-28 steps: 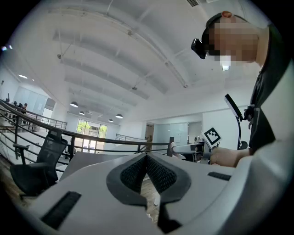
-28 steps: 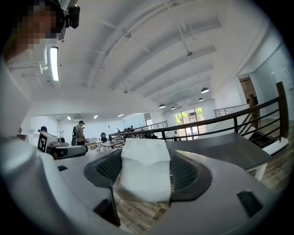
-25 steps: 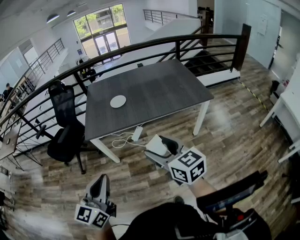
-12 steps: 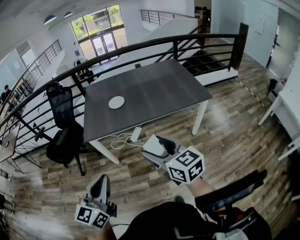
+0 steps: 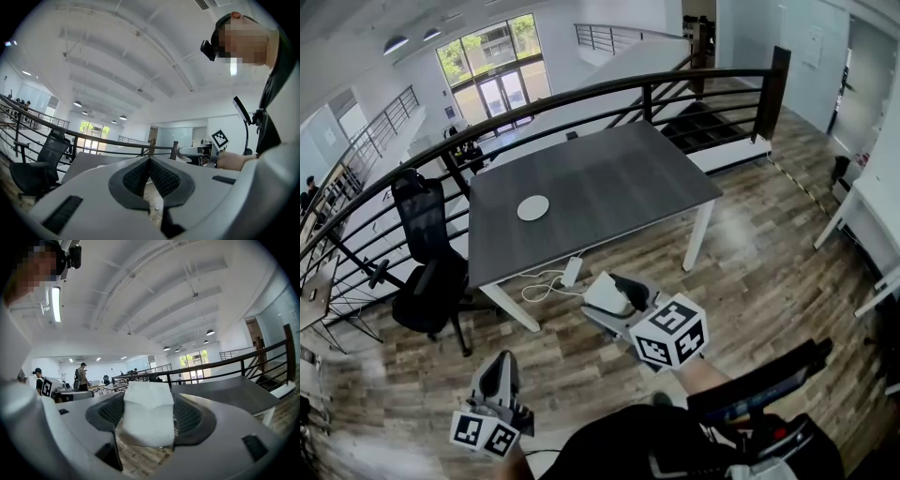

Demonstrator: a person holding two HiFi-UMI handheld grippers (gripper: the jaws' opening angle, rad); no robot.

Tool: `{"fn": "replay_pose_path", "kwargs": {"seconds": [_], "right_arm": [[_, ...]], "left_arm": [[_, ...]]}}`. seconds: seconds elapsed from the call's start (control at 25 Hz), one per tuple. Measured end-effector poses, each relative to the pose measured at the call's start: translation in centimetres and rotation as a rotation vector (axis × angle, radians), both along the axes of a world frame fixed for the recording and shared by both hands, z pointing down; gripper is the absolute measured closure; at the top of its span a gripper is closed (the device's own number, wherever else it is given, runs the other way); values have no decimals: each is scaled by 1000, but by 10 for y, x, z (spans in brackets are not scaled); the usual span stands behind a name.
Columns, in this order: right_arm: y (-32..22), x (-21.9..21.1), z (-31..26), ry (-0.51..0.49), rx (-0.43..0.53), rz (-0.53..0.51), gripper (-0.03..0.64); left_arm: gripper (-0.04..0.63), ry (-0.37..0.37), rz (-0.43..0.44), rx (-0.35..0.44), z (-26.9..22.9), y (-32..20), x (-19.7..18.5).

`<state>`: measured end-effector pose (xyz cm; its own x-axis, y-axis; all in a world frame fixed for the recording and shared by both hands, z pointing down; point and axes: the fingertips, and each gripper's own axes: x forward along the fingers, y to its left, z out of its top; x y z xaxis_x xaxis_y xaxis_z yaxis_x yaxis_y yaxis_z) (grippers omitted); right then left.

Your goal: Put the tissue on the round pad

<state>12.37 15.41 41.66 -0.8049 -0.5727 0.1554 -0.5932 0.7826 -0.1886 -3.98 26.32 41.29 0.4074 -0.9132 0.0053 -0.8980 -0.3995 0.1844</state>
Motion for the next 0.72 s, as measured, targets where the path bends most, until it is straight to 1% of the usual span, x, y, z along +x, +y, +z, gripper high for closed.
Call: {"fn": "replay_pose_path", "kwargs": {"seconds": [0.28,0.48,0.64,0.72], "right_arm": [[10,-14,-2,-6,7,30,287],[25,-36,1,4,8,31,287],[37,-53,2,5,8,37,288],[43,-59,3,0,14,39,287]], "left_arm": [[592,0,33,45,-6,15,-13],[592,-3,38,43,-2,29,-35],[592,16,38,38,3,43,-54],[592,40,42,58,4,50,-61]]}}
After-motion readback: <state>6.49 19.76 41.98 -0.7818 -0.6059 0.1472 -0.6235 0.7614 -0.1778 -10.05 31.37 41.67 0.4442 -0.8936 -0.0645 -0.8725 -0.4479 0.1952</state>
